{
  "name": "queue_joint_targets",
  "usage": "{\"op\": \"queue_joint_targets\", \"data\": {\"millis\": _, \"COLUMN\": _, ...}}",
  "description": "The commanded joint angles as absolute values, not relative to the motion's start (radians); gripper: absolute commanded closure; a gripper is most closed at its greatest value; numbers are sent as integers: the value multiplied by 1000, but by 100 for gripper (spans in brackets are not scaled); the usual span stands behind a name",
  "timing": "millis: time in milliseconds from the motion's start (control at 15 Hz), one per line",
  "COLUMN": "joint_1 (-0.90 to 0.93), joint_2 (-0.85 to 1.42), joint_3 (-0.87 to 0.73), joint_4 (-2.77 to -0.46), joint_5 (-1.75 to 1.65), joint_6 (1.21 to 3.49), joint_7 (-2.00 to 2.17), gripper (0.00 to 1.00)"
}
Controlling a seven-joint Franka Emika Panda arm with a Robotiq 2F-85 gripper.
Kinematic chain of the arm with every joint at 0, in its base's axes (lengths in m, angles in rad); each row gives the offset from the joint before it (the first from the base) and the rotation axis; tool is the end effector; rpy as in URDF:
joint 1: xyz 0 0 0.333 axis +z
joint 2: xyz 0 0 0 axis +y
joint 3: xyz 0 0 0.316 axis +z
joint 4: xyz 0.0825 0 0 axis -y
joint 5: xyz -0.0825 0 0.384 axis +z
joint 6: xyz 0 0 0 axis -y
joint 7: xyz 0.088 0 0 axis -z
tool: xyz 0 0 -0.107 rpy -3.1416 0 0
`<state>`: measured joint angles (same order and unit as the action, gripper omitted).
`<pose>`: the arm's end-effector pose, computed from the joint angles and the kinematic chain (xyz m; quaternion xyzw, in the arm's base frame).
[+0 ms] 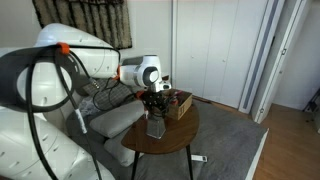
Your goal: Remove the glue stick from the top of the basket and turn the basket upright then put both glue sticks in the basket
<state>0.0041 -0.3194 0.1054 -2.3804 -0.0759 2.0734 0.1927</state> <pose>0.4439 0.0462 0.4445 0.9984 -0.0260 0.0124 0.0486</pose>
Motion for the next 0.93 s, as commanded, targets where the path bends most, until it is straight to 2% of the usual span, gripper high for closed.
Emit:
{"op": "queue_joint_targets", "data": {"millis": 0, "joint_1": 12, "joint_2": -255, "joint_3": 93, "joint_4": -2325, "joint_5": -79, "joint_6": 2017, "joint_7": 164, "gripper": 25}}
{"op": "queue_joint_targets", "data": {"millis": 67, "joint_1": 12, "joint_2": -247, "joint_3": 91, "joint_4": -2321, "joint_5": -80, "joint_6": 2001, "joint_7": 160, "gripper": 28}}
{"op": "queue_joint_targets", "data": {"millis": 200, "joint_1": 11, "joint_2": -240, "joint_3": 85, "joint_4": -2312, "joint_5": -78, "joint_6": 1962, "joint_7": 148, "gripper": 41}}
{"op": "queue_joint_targets", "data": {"millis": 267, "joint_1": 10, "joint_2": -247, "joint_3": 79, "joint_4": -2309, "joint_5": -74, "joint_6": 1944, "joint_7": 137, "gripper": 44}}
{"op": "queue_joint_targets", "data": {"millis": 533, "joint_1": 11, "joint_2": -311, "joint_3": 57, "joint_4": -2340, "joint_5": -74, "joint_6": 1918, "joint_7": 87, "gripper": 44}}
{"op": "queue_joint_targets", "data": {"millis": 867, "joint_1": 18, "joint_2": -444, "joint_3": 18, "joint_4": -2456, "joint_5": -67, "joint_6": 2125, "joint_7": -62, "gripper": 44}}
